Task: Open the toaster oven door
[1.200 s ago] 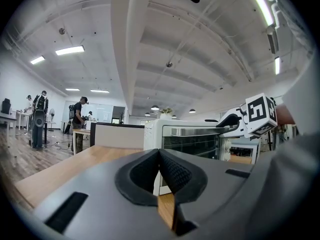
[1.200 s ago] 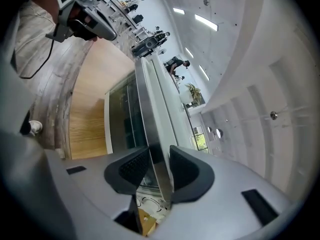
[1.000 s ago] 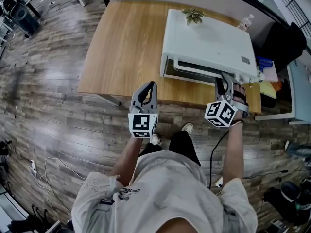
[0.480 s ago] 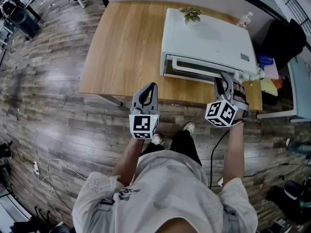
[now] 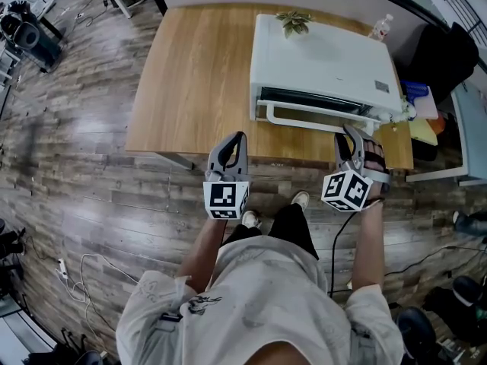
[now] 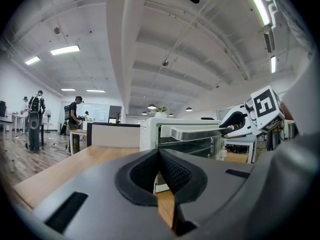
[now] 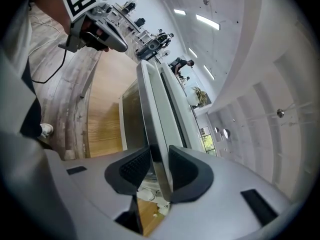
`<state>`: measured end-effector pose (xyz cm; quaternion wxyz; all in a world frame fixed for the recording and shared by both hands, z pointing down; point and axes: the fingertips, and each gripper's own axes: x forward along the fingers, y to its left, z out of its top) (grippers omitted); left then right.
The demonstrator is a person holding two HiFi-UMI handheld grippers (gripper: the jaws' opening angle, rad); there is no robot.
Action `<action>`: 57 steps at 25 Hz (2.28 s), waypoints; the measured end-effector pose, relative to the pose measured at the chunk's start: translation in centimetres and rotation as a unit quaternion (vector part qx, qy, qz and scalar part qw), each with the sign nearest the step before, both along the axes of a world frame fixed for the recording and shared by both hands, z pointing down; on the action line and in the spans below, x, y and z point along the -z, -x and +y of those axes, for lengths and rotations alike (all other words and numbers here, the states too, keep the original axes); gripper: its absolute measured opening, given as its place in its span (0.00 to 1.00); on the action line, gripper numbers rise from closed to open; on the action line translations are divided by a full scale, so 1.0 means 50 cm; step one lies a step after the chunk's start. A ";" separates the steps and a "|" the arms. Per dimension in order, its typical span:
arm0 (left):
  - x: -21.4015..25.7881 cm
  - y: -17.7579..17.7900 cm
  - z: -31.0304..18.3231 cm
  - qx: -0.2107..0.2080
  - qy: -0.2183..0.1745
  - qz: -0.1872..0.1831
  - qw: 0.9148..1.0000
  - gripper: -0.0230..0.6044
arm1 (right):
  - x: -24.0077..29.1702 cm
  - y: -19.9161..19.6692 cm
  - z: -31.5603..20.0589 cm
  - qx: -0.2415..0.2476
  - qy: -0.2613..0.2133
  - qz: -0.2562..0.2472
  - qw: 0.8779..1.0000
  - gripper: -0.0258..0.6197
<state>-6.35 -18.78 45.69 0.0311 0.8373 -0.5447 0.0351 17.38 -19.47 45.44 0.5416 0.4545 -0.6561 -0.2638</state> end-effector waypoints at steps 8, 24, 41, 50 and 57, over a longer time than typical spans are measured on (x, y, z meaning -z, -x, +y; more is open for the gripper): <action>-0.002 0.005 0.002 -0.001 0.001 -0.003 1.000 0.06 | -0.021 0.006 0.051 0.011 0.019 0.009 1.000 0.24; -0.019 0.012 0.022 -0.012 0.011 -0.015 1.000 0.06 | -0.071 0.015 0.134 0.014 0.064 0.021 0.998 0.21; -0.029 0.011 0.044 -0.013 0.016 -0.018 1.000 0.06 | -0.175 0.023 0.228 0.018 0.119 0.028 0.992 0.18; -0.043 0.009 0.057 -0.012 0.025 -0.021 0.999 0.06 | -0.206 0.028 0.251 0.022 0.129 0.022 0.991 0.18; -0.062 0.006 0.060 -0.013 0.037 -0.028 0.999 0.06 | -0.257 0.029 0.275 0.010 0.135 0.009 0.991 0.19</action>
